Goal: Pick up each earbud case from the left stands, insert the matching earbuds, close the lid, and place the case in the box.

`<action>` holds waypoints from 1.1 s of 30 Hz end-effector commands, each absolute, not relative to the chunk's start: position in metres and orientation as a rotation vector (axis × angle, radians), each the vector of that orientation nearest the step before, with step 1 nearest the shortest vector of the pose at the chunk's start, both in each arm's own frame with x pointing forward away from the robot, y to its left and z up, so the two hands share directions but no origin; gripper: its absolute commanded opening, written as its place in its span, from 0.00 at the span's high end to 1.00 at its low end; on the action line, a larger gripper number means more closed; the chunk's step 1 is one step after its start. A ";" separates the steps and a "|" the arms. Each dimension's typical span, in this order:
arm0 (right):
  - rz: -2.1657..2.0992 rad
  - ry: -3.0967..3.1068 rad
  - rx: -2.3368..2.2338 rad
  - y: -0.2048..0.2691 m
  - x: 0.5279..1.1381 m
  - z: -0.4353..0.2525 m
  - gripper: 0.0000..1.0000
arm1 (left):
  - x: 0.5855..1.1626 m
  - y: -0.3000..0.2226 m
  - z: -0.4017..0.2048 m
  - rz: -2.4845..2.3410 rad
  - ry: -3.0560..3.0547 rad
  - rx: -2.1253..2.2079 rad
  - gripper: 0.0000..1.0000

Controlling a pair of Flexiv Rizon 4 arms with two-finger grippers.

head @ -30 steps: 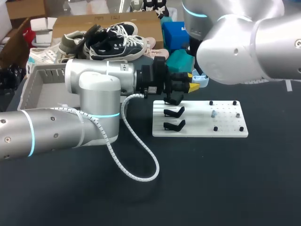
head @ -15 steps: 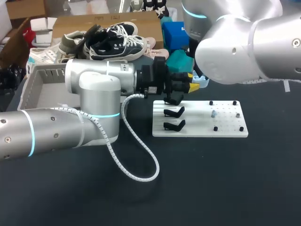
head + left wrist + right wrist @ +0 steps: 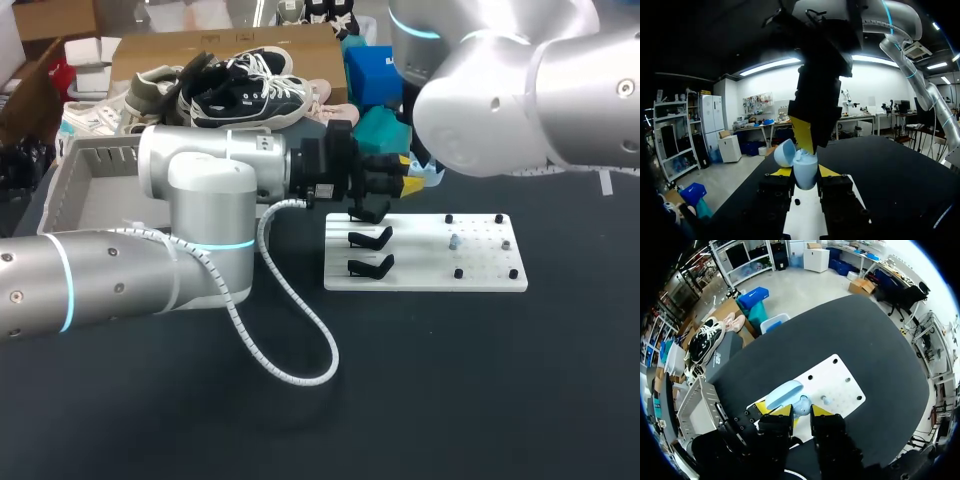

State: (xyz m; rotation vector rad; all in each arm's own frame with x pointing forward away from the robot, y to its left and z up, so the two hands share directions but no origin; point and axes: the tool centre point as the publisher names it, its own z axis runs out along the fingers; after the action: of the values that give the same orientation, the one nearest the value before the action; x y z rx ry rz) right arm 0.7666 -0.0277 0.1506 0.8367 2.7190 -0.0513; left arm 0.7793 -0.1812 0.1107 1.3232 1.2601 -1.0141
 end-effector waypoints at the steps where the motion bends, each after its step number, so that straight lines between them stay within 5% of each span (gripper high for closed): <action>1: -0.055 2.724 0.840 -0.028 0.766 0.151 0.15 | 0.780 -0.181 0.110 -1.013 1.258 1.321 1.00; 4: -0.050 2.720 0.838 -0.029 0.760 0.154 0.02 | 0.780 -0.181 0.110 -1.013 1.258 1.321 1.00; 33: -0.014 2.706 0.883 -0.053 0.740 0.148 0.13 | 0.780 -0.181 0.110 -1.013 1.258 1.321 1.00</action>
State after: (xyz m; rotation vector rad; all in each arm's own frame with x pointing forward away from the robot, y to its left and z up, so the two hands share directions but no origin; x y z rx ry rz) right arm 0.7376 -0.0531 0.1487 0.8779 2.7060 -0.0109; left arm 0.7794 -0.1811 0.1107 1.3230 1.2602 -1.0141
